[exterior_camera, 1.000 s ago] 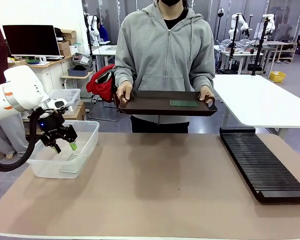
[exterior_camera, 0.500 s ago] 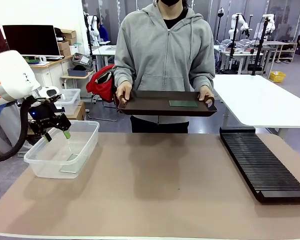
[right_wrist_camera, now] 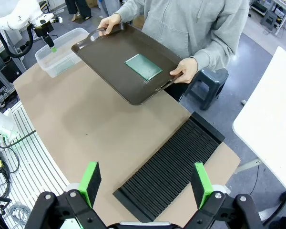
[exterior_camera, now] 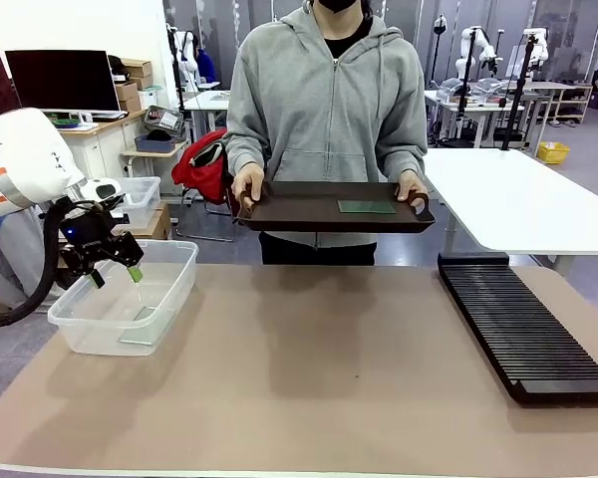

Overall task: Sort PCBs into racks and boxes based on the side picked up.
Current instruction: Pick up the Blank PCB handed by the Human.

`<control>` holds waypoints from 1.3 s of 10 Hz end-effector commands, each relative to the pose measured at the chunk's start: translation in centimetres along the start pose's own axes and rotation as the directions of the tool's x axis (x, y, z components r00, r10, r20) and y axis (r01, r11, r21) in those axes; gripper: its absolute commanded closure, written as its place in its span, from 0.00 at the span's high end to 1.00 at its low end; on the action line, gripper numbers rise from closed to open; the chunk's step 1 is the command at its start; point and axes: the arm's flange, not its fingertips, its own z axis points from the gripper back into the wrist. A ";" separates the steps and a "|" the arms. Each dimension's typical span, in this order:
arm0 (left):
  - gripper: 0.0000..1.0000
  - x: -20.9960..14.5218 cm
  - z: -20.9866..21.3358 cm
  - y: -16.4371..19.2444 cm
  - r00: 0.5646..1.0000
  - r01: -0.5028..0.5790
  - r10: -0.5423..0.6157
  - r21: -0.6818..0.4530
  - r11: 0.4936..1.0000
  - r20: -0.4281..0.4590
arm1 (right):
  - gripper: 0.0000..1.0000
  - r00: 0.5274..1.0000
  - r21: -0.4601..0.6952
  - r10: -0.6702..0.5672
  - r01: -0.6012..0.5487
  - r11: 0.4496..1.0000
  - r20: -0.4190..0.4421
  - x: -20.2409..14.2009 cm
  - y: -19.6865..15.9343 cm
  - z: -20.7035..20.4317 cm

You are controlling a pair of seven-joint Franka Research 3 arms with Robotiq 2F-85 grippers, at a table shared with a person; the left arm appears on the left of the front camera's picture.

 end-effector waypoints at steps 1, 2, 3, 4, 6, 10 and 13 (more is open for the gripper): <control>0.96 0.1 0.0 0.1 1.000 0.014 -0.014 0.003 1.000 0.003 | 1.00 1.000 0.003 0.001 -0.001 1.000 -0.001 -0.1 0.1 -0.1; 0.96 0.1 0.0 0.1 1.000 0.014 -0.014 0.003 1.000 0.003 | 1.00 1.000 0.003 0.001 -0.001 1.000 -0.001 -0.1 0.1 -0.1; 0.96 0.1 0.0 0.1 1.000 0.014 -0.014 0.003 1.000 0.003 | 1.00 1.000 0.003 0.001 -0.001 1.000 -0.001 -0.1 0.1 -0.1; 0.96 0.1 0.0 0.1 1.000 0.014 -0.014 0.003 1.000 0.003 | 1.00 1.000 0.003 0.001 -0.001 1.000 -0.001 -0.1 0.1 -0.1; 1.00 -0.1 0.2 -0.5 1.000 0.015 -0.014 -0.020 1.000 0.010 | 1.00 1.000 0.003 0.001 -0.001 1.000 -0.001 -0.1 0.1 -0.1; 1.00 0.2 6.4 0.0 0.970 0.236 -0.235 -0.014 0.972 0.056 | 1.00 1.000 0.003 0.001 -0.001 1.000 -0.001 -0.1 0.1 -0.1; 1.00 0.5 14.7 0.1 0.872 0.469 -0.456 -0.038 0.882 0.177 | 1.00 1.000 0.003 0.001 -0.001 1.000 -0.001 -0.1 0.1 -0.1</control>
